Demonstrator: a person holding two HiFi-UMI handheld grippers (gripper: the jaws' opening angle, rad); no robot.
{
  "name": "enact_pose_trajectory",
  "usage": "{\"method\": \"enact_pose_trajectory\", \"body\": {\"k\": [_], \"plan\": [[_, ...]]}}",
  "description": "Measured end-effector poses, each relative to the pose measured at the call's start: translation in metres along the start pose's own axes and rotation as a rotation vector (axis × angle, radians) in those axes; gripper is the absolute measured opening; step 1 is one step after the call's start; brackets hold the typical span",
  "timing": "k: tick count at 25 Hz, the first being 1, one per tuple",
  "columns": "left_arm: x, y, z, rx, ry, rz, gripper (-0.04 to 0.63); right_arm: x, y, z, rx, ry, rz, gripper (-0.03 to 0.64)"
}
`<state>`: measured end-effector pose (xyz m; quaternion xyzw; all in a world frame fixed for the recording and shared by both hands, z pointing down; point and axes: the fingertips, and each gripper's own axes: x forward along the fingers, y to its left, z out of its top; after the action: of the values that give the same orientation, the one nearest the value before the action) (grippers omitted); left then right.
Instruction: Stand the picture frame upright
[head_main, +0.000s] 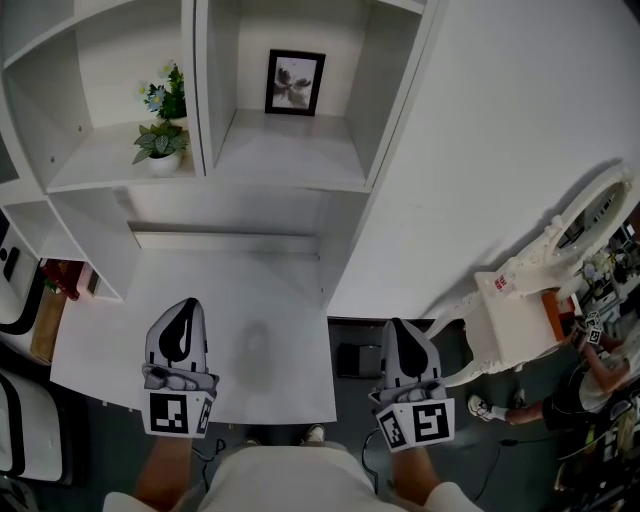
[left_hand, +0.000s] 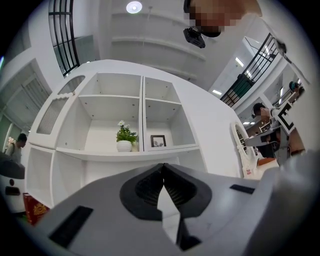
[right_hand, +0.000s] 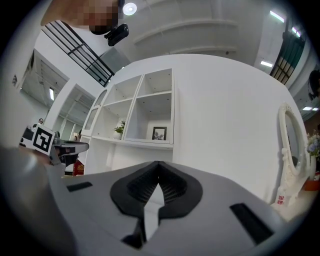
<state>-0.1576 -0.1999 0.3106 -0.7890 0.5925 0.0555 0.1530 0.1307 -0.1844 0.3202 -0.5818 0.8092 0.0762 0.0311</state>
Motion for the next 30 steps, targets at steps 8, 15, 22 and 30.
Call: {"method": "enact_pose_trajectory", "body": {"k": [8, 15, 22, 30], "plan": [[-0.001, -0.004, 0.004, 0.002, -0.014, -0.012, 0.018, -0.004, 0.012, -0.005, 0.014, 0.007, 0.015, 0.008], [-0.003, -0.004, 0.001, -0.006, -0.006, -0.015, 0.018, -0.007, 0.017, -0.007, 0.031, 0.018, 0.015, 0.008], [-0.009, 0.001, 0.001, -0.009, -0.003, -0.015, 0.018, -0.008, 0.032, -0.008, 0.049, 0.02, 0.027, 0.008], [-0.021, 0.006, 0.0, -0.012, 0.001, -0.024, 0.018, -0.015, 0.043, -0.006, 0.057, 0.014, 0.021, 0.008]]}}
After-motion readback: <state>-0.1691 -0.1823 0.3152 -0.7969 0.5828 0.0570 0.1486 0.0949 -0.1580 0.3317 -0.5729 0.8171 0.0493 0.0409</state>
